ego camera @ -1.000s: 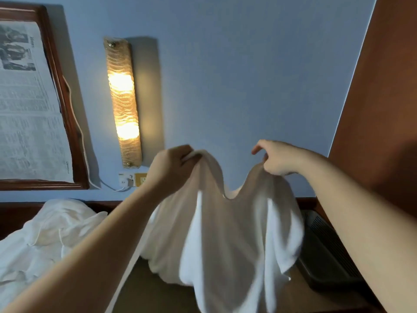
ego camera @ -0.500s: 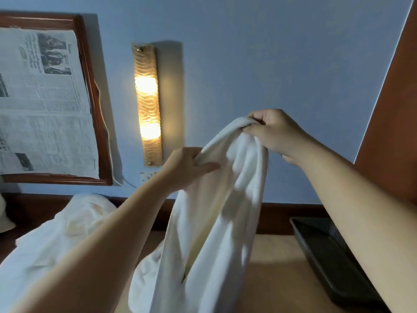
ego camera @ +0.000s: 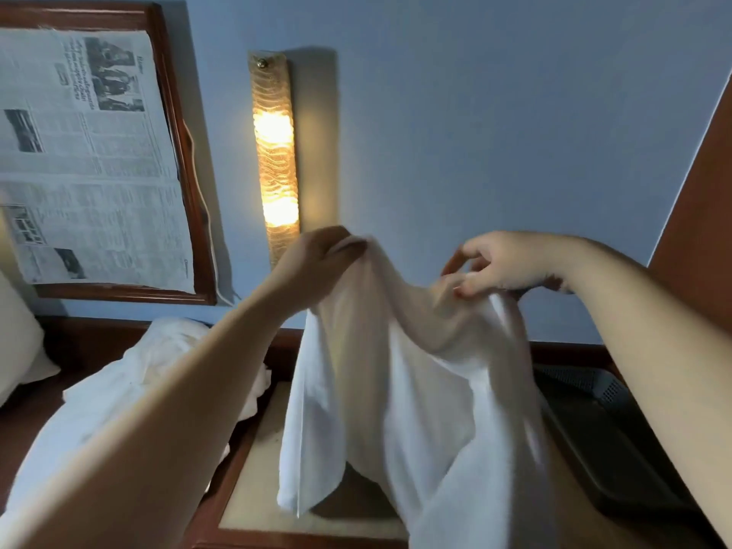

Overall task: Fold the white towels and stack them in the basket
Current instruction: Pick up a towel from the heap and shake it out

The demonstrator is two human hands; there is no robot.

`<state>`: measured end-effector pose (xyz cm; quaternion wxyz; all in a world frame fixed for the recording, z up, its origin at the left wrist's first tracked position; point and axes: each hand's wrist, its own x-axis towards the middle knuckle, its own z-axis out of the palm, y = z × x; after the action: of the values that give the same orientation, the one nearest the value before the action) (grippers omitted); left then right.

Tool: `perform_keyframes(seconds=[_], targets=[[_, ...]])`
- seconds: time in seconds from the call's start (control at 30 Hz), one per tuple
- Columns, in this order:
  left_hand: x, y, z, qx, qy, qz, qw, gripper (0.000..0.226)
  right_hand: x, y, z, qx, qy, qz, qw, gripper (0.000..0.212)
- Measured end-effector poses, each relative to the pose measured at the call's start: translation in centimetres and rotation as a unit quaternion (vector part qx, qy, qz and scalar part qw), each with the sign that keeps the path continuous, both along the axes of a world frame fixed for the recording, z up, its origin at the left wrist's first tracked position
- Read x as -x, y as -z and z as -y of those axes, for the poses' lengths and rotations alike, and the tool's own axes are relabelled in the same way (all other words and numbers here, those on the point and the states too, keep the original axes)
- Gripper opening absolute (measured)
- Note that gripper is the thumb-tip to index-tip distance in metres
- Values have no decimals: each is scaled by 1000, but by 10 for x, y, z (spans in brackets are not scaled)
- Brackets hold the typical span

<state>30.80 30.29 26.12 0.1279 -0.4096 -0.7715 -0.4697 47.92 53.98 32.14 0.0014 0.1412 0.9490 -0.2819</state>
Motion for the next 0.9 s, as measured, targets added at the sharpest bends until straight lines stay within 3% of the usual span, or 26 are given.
perform_keyframes(seconds=[0.1,0.23,0.27,0.33,0.4,0.47,0.6,0.73,0.9], targets=[[-25,-43,-16,34,54,-78,995,17,9,3,37,58,-75,-4,996,54],[-43,-61,-28,108,80,-150,979,6,23,2,48,21,-52,-116,992,15],[-42,-58,-28,98,76,-147,981,6,24,1,44,30,-48,-139,989,7],[-32,-45,-23,77,55,-119,988,24,20,-2,36,28,-53,-156,986,19],[-19,-22,-16,118,18,-109,987,38,15,-5,32,16,-59,-158,986,16],[-4,10,-9,153,-2,-85,985,35,9,-11,30,40,-57,-176,982,15],[23,69,11,84,-21,26,996,23,-6,-20,11,118,-15,-213,970,21],[29,75,24,52,-26,67,996,22,-14,-15,-15,64,48,-172,982,14],[8,10,13,6,1,15,1000,18,-12,-4,-13,-28,65,-54,996,12]])
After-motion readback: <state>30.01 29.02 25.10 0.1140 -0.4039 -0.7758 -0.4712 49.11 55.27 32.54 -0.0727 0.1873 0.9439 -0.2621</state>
